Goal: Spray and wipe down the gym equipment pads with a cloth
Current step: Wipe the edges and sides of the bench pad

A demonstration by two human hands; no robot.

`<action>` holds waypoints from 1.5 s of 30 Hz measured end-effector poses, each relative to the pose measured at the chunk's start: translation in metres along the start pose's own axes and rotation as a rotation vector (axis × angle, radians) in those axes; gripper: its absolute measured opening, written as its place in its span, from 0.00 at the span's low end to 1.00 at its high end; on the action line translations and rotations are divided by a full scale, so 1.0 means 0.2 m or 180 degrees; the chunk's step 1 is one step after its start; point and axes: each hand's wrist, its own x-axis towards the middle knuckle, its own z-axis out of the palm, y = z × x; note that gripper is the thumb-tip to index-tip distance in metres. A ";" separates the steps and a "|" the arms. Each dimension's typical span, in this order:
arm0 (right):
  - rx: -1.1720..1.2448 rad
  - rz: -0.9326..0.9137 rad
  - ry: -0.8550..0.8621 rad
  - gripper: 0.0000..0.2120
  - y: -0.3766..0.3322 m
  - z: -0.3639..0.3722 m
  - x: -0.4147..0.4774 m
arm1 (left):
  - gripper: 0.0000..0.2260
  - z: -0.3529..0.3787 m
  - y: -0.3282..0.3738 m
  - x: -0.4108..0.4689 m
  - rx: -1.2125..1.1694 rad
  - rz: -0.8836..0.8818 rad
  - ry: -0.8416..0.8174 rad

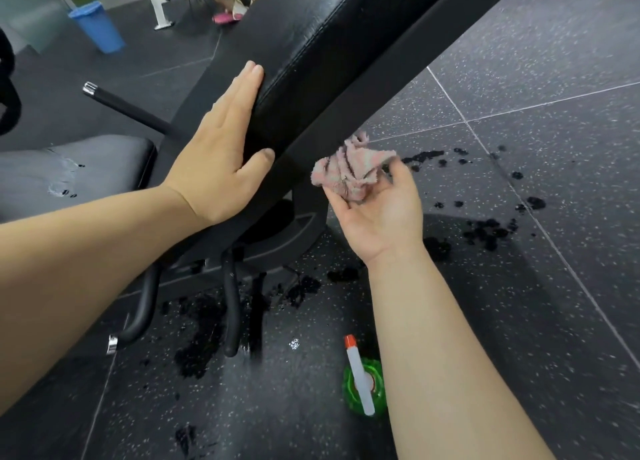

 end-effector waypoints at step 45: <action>-0.2669 0.0605 -0.0374 0.03 0.45 -0.04 0.23 | 0.36 0.02 0.00 0.00 -0.0276 0.0022 0.0131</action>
